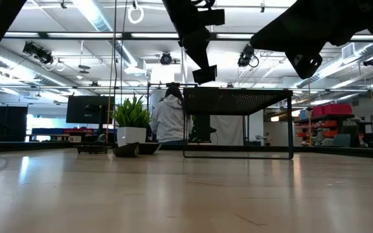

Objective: Pick & Place Mini shaped plates
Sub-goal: Stack the bottom square plate on top of the square plates on the shelf

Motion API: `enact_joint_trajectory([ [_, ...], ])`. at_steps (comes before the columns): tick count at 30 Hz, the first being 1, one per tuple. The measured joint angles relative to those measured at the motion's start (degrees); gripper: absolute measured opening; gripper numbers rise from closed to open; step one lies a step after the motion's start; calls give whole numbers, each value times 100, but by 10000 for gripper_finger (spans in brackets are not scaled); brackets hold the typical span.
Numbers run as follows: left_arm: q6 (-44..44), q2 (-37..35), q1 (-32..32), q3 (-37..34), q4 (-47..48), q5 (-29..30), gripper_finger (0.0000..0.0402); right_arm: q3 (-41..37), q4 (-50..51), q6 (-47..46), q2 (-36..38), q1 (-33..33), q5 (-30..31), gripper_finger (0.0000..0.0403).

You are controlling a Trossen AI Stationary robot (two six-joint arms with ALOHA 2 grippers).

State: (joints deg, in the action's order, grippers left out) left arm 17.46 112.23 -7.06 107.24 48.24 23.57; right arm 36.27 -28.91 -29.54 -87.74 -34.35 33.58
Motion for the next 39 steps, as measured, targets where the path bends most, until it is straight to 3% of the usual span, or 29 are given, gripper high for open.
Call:
enact_joint_trajectory([
  [39, -78, 205, -172, -5, -361, -38, 23, 0, 20, -15, 0, -7, -4, 9],
])
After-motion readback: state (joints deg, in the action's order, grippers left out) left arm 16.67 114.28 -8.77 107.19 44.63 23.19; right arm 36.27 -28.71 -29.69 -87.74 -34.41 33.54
